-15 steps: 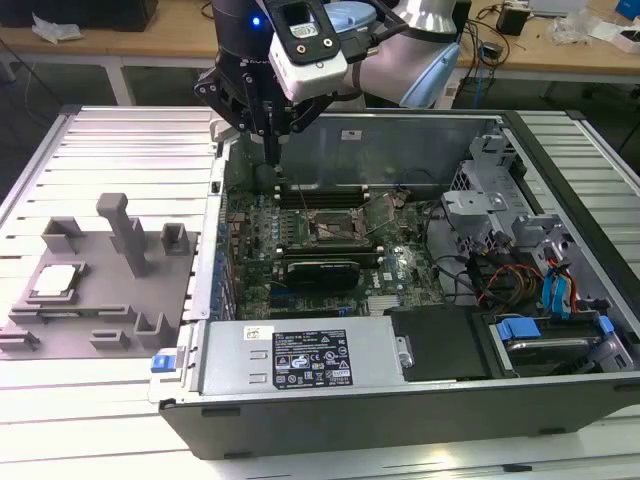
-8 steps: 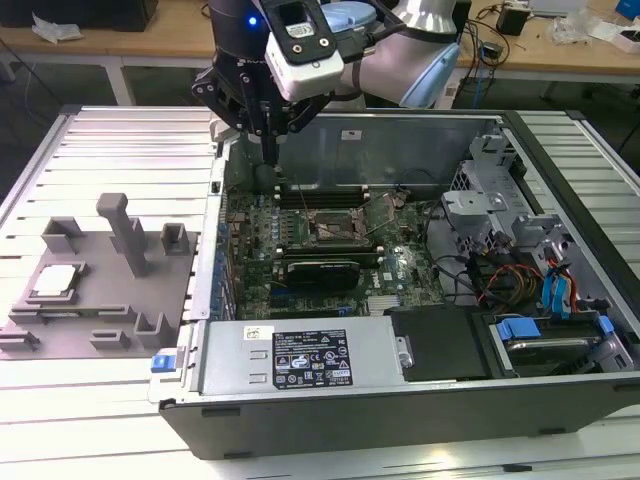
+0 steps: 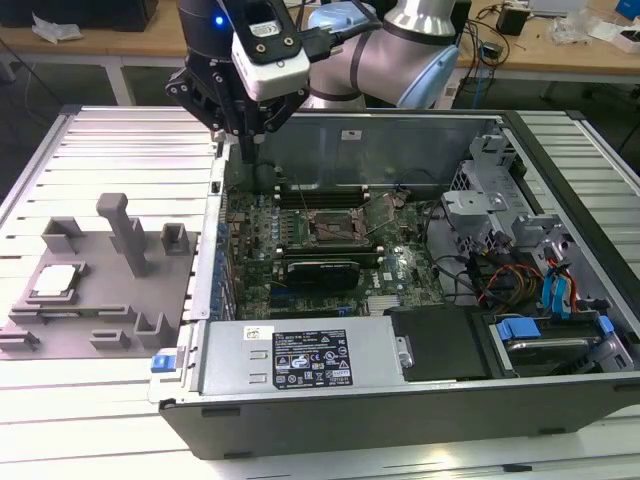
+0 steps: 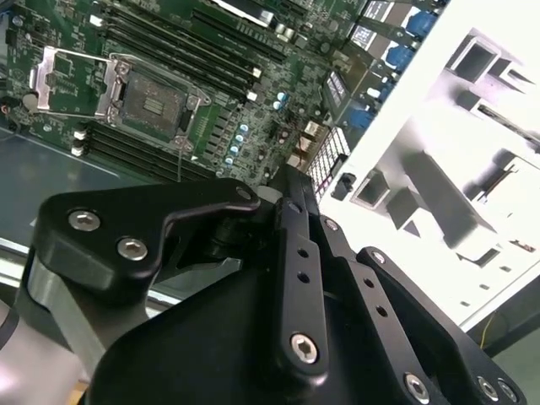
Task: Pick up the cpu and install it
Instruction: 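Reach for the cpu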
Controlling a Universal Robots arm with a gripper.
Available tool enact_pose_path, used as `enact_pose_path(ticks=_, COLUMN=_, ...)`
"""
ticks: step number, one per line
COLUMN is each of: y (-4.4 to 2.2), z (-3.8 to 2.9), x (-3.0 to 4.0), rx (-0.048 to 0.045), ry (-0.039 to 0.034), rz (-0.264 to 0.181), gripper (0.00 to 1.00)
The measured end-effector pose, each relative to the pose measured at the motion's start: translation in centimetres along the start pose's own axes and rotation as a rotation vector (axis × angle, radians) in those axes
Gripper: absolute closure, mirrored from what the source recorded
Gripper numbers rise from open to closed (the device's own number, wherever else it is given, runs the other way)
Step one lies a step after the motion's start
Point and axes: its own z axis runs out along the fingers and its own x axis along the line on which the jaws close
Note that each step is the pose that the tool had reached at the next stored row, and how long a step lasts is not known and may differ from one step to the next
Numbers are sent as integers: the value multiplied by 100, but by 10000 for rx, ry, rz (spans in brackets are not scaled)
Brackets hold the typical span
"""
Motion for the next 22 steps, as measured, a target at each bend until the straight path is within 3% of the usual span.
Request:
enact_pose_path(ticks=4, y=-4, z=-2, x=55, rx=-2, ry=-7, rz=-1, gripper=89)
enact_pose_path(ticks=10, y=-15, z=-7, x=203, rx=-13, ry=-67, rz=-3, gripper=89)
enact_pose_path(ticks=13, y=-23, z=-11, x=319, rx=-19, ry=-129, rz=-5, gripper=89)
enact_pose_path(ticks=22, y=-38, z=-19, x=520, rx=-28, ry=-237, rz=-11, gripper=89)
